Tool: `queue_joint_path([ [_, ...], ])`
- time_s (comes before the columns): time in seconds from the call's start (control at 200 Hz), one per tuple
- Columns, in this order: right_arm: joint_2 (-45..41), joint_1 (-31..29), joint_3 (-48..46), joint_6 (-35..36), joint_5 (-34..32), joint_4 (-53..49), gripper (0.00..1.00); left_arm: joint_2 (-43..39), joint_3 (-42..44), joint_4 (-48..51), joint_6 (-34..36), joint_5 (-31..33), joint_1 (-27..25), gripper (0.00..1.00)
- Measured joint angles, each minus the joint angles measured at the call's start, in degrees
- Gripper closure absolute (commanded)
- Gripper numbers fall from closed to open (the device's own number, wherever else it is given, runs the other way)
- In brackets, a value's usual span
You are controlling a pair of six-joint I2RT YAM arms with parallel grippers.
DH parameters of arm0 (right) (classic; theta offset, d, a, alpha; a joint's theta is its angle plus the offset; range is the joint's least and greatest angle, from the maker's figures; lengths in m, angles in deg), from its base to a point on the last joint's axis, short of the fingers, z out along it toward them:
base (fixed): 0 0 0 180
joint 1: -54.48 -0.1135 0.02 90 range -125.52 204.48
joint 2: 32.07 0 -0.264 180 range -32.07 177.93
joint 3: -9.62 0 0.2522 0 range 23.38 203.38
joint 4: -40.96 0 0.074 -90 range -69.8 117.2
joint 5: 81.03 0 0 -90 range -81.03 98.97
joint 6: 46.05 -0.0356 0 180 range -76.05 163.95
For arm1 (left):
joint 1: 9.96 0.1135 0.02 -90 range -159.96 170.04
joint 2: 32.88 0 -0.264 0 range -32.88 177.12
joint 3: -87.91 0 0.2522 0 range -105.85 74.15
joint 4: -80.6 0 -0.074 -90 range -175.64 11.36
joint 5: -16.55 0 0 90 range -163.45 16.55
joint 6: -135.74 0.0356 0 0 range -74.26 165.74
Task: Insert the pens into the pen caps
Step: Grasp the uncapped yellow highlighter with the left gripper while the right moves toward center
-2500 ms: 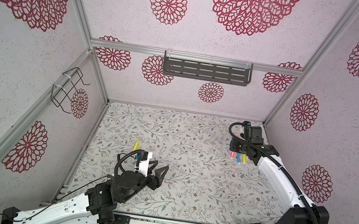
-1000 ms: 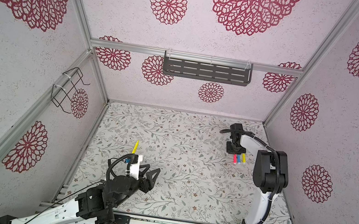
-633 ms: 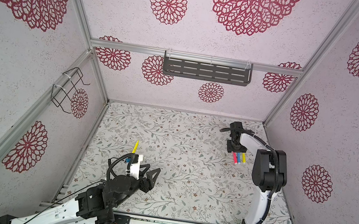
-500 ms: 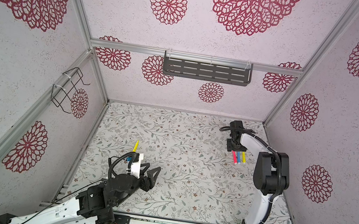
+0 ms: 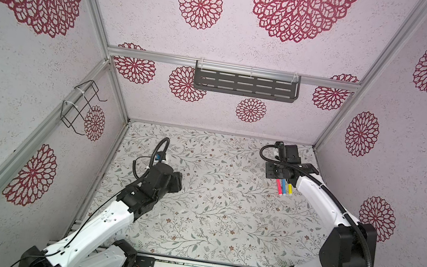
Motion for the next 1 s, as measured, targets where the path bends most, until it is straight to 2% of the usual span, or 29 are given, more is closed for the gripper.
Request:
queue_joint_path([
  [0.07, -2.32, -0.17, -1.51, -0.39, 1.36, 0.13, 0.4, 4.31, 0.15, -0.46, -0.26, -2.89, 6.82, 0.39],
  [0.135, -4.15, -0.42, -3.04, -0.85, 2.49, 0.81, 0.4, 8.5, -0.13, -0.87, -0.2, -4.48, 10.8, 0.39],
  [0.355, -11.45, -1.11, -10.8, -3.21, 7.43, 2.97, 0.4, 20.74, -4.61, -1.07, 1.33, -10.75, 17.14, 0.42],
  [0.705, -26.1, -4.72, -27.28, -8.7, 14.97, 6.36, 0.38, 29.46, -8.87, -1.01, 3.21, -14.91, 18.6, 0.45],
  [1.001, -29.09, -8.17, -32.37, -12.68, 16.26, 7.56, 0.37, 31.26, -10.45, 0.87, 5.09, -14.25, 18.64, 0.45],
])
